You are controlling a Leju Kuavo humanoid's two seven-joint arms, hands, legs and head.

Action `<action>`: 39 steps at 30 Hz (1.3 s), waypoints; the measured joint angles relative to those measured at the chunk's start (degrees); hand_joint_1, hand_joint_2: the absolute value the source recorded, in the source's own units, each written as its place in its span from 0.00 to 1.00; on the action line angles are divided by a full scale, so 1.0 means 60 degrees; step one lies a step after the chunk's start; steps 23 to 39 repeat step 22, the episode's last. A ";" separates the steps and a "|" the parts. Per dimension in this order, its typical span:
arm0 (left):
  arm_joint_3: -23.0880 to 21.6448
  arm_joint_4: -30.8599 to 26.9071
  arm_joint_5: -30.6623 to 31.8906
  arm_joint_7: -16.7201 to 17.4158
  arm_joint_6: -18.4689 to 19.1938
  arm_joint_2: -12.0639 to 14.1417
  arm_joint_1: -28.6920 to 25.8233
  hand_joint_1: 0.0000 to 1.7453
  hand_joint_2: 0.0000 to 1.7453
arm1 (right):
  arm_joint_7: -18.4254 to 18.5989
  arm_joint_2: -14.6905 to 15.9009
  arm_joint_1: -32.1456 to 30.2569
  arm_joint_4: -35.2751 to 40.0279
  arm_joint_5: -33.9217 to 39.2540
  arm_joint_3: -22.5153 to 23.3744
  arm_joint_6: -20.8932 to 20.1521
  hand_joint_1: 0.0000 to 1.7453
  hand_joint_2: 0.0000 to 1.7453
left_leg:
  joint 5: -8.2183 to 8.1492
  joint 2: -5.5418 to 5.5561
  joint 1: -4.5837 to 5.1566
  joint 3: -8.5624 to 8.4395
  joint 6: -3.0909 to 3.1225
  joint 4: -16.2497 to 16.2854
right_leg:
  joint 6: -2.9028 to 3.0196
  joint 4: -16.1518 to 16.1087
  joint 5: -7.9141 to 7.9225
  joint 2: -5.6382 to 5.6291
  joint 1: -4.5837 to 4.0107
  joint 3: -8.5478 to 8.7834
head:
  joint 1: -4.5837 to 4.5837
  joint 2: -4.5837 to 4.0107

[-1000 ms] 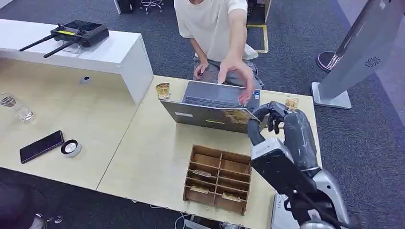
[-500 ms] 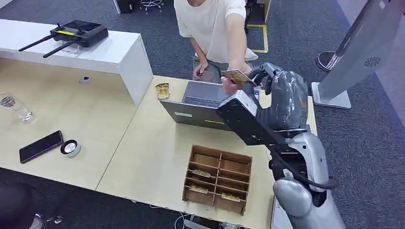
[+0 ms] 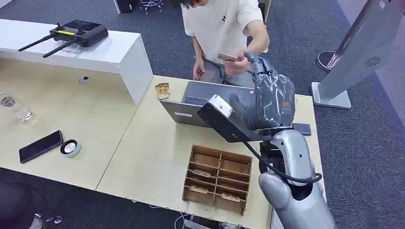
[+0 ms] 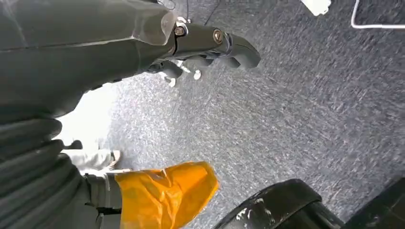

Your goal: Pass the card to the sensor for recognition and then transmit it.

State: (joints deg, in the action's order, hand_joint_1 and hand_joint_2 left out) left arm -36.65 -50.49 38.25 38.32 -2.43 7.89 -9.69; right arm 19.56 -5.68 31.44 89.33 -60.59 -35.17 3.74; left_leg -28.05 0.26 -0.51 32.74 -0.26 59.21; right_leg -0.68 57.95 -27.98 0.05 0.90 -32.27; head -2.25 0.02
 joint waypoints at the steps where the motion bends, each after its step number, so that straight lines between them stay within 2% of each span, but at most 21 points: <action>1: 0.0000 -0.0055 0.0000 0.0000 0.0000 0.0026 -0.0028 0.00 1.00 | -0.0044 0.0000 -0.0037 0.0004 0.0022 0.0000 0.0022 0.00 1.00 | 0.0000 0.0000 -0.0001 0.0000 0.0000 0.0000 | 0.0000 0.0000 0.0000 0.0000 -0.0001 0.0000 | 0.0000 0.0000; 9: 0.0007 -0.0437 0.0029 -0.0007 -0.0051 0.0120 -0.0317 0.00 1.00 | -0.0842 -0.0015 -0.0680 0.0602 0.1393 0.0161 0.0794 0.00 1.00 | 0.0000 0.0000 -0.0001 0.0000 -0.0002 0.0000 | 0.0001 -0.0001 -0.0001 0.0000 -0.0001 -0.0002 | 0.0000 0.0000; 17: 0.0168 -0.0853 -0.0066 -0.0095 -0.0244 0.0197 -0.0735 0.00 1.00 | -0.2215 0.0022 -0.1988 0.1880 0.4558 0.0827 0.1676 0.00 1.00 | -0.0002 -0.0001 -0.0001 0.0002 -0.0001 0.0000 | 0.0003 -0.0005 -0.0003 0.0000 -0.0001 -0.0007 | 0.0000 0.0000; 22: 0.0447 -0.0533 -0.0335 -0.1197 -0.0979 0.0095 -0.0808 0.00 1.00 | -0.3139 0.0393 -0.3063 0.2553 0.6238 0.1329 0.2058 0.00 1.00 | -0.0002 0.0005 -0.0001 0.0004 0.0000 0.0000 | 0.0003 -0.0008 -0.0003 0.0005 -0.0001 -0.0005 | 0.0000 0.0000; 39: 0.0447 -0.0533 -0.0335 -0.1197 -0.0979 0.0095 -0.0808 0.00 1.00 | -0.3139 0.0393 -0.3063 0.2553 0.6238 0.1329 0.2058 0.00 1.00 | -0.0002 0.0005 -0.0001 0.0004 0.0000 0.0000 | 0.0003 -0.0008 -0.0003 0.0005 -0.0001 -0.0005 | 0.0000 0.0000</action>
